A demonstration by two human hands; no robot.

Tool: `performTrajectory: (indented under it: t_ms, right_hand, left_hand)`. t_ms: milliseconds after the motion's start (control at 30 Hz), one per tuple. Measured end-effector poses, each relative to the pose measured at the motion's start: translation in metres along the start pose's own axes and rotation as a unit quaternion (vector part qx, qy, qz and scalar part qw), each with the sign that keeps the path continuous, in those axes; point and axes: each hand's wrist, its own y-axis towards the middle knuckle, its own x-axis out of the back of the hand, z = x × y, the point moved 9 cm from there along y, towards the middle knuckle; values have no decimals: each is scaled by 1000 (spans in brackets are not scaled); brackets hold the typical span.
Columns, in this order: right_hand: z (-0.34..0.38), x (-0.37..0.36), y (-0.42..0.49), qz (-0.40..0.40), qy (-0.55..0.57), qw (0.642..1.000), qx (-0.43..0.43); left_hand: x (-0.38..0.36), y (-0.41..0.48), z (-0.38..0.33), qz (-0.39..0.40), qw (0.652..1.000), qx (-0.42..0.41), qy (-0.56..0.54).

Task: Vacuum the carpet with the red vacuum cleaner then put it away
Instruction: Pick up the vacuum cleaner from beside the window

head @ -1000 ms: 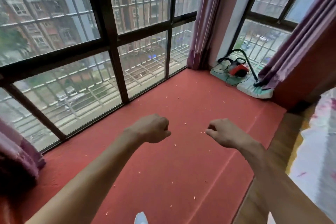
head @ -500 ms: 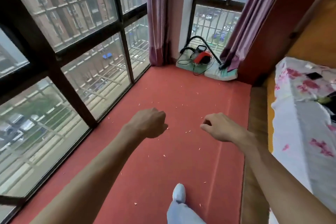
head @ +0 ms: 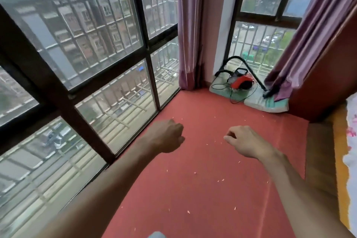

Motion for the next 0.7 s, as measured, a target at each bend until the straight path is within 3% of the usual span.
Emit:
performTrajectory:
  t_ms: [400,700]
  right_hand:
    - [-11,91,186,-54,-37,997,-27]
    - [-38,183,326,-107,-41,985,-127]
  left_hand:
    - [51,234,27,-26,997,-68,-6]
    - [108,434,55,-59,987,-149,-8]
